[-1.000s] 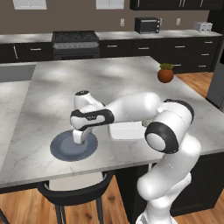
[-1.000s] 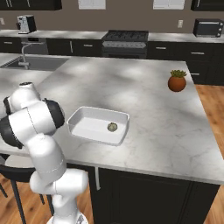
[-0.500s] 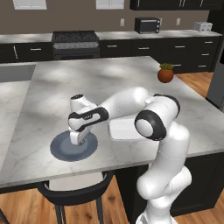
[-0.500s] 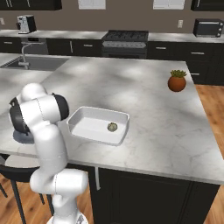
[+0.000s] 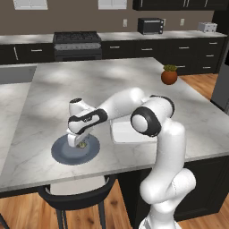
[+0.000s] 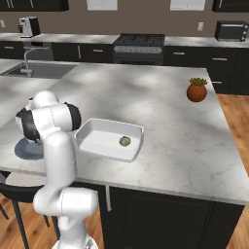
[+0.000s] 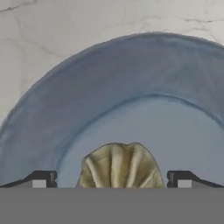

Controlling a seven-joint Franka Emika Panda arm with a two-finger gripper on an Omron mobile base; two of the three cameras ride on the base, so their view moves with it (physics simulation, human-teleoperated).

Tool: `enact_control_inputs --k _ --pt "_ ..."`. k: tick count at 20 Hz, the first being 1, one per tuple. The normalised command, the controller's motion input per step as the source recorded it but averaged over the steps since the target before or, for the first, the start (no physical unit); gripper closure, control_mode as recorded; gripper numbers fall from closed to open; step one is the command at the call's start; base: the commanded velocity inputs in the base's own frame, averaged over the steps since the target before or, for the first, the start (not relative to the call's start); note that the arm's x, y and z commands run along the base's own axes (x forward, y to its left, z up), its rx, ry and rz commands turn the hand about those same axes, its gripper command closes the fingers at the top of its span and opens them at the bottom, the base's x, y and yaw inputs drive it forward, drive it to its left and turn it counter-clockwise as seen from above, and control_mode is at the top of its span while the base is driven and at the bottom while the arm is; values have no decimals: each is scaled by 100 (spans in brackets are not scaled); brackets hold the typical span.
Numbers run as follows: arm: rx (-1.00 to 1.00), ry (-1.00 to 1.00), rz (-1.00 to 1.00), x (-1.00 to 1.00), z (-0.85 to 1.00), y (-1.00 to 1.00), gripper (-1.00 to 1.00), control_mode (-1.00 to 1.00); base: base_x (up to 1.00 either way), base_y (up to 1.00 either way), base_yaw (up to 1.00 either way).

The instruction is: Place two dumplings into each of the tupperware containers and then place the containers in the fridge.

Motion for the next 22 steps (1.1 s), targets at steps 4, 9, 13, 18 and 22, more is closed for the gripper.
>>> enact_control_inputs --k 4,9,13,18,22 --pt "0 0 -8 24 -16 12 -100 -100 0 0 0" --pt "-3 0 -10 -4 -42 3 -100 -100 0 0 0" --pt "0 0 -14 0 -50 -2 -100 -100 0 0 0" --pt "0 0 -20 -4 -39 -28 100 -100 0 0 0" --pt "0 0 -36 -24 -24 -94 100 -100 0 0 0"
